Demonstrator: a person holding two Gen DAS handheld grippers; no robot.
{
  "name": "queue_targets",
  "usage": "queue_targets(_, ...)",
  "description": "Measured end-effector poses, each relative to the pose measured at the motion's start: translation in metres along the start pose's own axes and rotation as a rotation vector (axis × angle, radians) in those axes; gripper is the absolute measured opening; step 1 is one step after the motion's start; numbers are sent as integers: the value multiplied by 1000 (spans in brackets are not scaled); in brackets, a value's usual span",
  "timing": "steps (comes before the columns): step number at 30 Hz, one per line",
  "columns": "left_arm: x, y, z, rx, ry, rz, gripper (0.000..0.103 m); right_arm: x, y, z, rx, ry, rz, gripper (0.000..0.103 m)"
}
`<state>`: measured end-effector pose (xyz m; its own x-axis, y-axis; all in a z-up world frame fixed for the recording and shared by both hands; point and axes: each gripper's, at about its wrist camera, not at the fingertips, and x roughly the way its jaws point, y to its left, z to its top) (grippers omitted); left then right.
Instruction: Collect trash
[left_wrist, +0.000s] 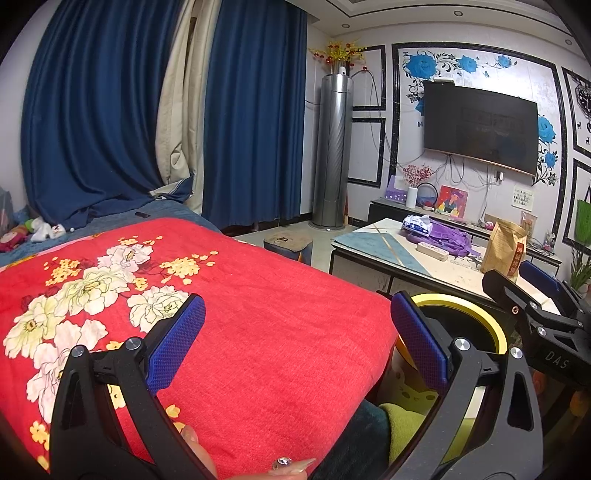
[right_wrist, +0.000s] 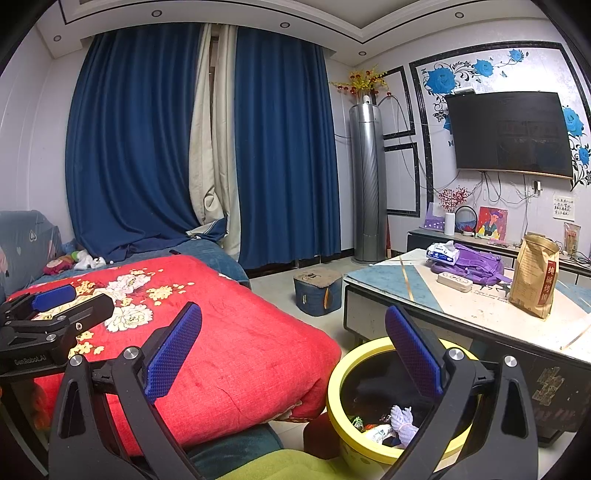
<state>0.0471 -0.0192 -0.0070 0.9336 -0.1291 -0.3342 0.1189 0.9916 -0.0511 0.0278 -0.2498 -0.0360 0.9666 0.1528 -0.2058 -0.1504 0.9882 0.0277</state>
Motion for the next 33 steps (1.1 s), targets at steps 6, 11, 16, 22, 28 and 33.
queue_targets(6,0,0,0,0,-1,-1,92,0,0,0,-1,3,-1,97)
queue_targets(11,-1,0,1,-1,-2,-3,92,0,0,1,-1,3,-1,97)
queue_targets(16,0,-1,3,1,1,-6,92,0,0,1,0,5,-2,97)
queue_targets(22,5,-2,2,-1,24,14,92,1,1,0,-3,8,0,97)
queue_targets(28,16,8,-1,-47,79,82,92,12,11,-8,-26,58,24,97)
queue_targets(33,3,64,8,-155,95,206,92,43,50,3,-16,158,159,97)
